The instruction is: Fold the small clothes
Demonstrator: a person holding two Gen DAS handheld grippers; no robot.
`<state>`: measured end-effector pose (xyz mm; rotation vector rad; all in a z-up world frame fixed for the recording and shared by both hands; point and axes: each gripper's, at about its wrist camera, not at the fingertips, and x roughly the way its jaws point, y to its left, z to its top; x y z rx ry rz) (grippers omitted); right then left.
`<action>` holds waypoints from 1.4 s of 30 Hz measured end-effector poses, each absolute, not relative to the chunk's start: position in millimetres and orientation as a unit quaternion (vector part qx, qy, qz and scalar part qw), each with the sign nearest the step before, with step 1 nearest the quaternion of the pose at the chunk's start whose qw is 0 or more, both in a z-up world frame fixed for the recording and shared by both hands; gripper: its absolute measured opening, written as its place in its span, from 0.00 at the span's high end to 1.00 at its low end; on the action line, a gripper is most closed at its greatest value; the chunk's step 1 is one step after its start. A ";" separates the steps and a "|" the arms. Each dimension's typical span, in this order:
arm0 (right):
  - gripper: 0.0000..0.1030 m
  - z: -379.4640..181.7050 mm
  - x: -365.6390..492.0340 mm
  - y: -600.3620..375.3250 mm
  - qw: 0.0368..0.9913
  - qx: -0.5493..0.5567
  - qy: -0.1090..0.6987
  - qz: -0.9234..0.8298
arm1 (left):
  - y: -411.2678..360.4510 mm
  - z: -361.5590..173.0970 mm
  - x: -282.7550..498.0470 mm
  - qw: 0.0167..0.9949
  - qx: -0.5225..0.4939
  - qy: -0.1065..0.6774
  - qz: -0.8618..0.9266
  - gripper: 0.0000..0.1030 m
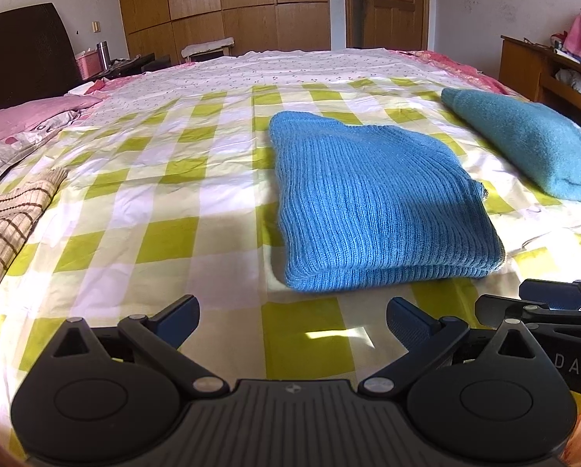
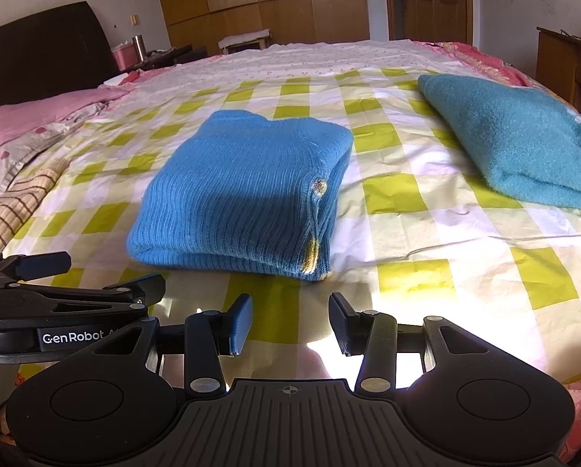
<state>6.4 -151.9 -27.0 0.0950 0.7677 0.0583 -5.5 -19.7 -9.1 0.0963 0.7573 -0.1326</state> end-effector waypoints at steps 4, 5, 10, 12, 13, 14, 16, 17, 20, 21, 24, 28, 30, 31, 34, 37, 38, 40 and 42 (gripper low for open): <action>0.58 -29.1 7.6 -151.1 0.924 0.045 0.378 0.028 | -20.6 -10.6 -5.9 0.924 0.049 0.373 -0.061 0.00; 0.58 -29.4 7.4 -150.9 0.924 0.044 0.379 0.028 | -20.8 -10.6 -6.1 0.924 0.051 0.373 -0.060 0.00; 0.58 -29.9 7.4 -150.9 0.924 0.044 0.380 0.029 | -20.2 -11.2 -6.4 0.924 0.050 0.374 -0.058 0.00; 0.58 -30.6 7.3 -150.6 0.923 0.043 0.380 0.029 | -20.0 -11.8 -7.1 0.924 0.050 0.374 -0.056 0.00; 0.58 -30.8 7.4 -150.3 0.923 0.043 0.381 0.029 | -20.1 -12.1 -7.1 0.924 0.050 0.374 -0.056 0.00; 0.58 -31.0 7.5 -150.1 0.923 0.043 0.381 0.029 | -19.9 -12.3 -7.1 0.924 0.049 0.375 -0.055 0.00; 0.58 -31.0 7.5 -150.0 0.923 0.042 0.381 0.029 | -19.8 -12.4 -7.1 0.924 0.048 0.376 -0.054 0.00; 0.58 -31.0 7.5 -150.0 0.923 0.042 0.381 0.028 | -19.8 -12.6 -7.1 0.924 0.048 0.376 -0.054 0.00; 0.58 -31.3 7.6 -149.8 0.923 0.043 0.382 0.029 | -20.2 -13.0 -7.1 0.924 0.048 0.376 -0.052 0.00; 0.58 -31.5 7.6 -149.9 0.923 0.042 0.383 0.029 | -20.2 -13.1 -7.3 0.924 0.048 0.376 -0.052 0.00; 0.58 -31.9 7.5 -149.7 0.922 0.042 0.384 0.030 | -20.2 -13.1 -7.9 0.924 0.047 0.375 -0.050 0.00; 0.58 -33.3 7.9 -148.3 0.922 0.038 0.385 0.032 | -19.6 -12.5 -8.4 0.926 0.048 0.373 -0.048 0.00; 0.58 -33.2 8.0 -148.6 0.922 0.039 0.384 0.033 | -19.0 -12.5 -8.1 0.925 0.045 0.373 -0.048 0.00; 0.58 -33.2 8.0 -148.9 0.922 0.039 0.384 0.033 | -18.8 -12.5 -8.2 0.925 0.045 0.373 -0.049 0.00; 0.58 -33.2 8.2 -148.9 0.922 0.038 0.385 0.033 | -18.7 -12.8 -8.2 0.925 0.046 0.373 -0.048 0.00; 0.58 -33.6 8.3 -148.6 0.921 0.038 0.386 0.033 | -18.9 -12.9 -8.1 0.925 0.046 0.373 -0.047 0.00; 0.58 -33.6 8.4 -148.5 0.921 0.038 0.386 0.033 | -19.0 -13.0 -8.2 0.925 0.046 0.373 -0.047 0.00; 0.58 -33.6 8.5 -148.6 0.921 0.038 0.386 0.033 | -18.8 -13.3 -7.8 0.926 0.046 0.373 -0.047 0.00; 0.58 -33.8 8.5 -148.4 0.921 0.038 0.386 0.033 | -18.9 -13.2 -8.0 0.926 0.047 0.373 -0.047 0.00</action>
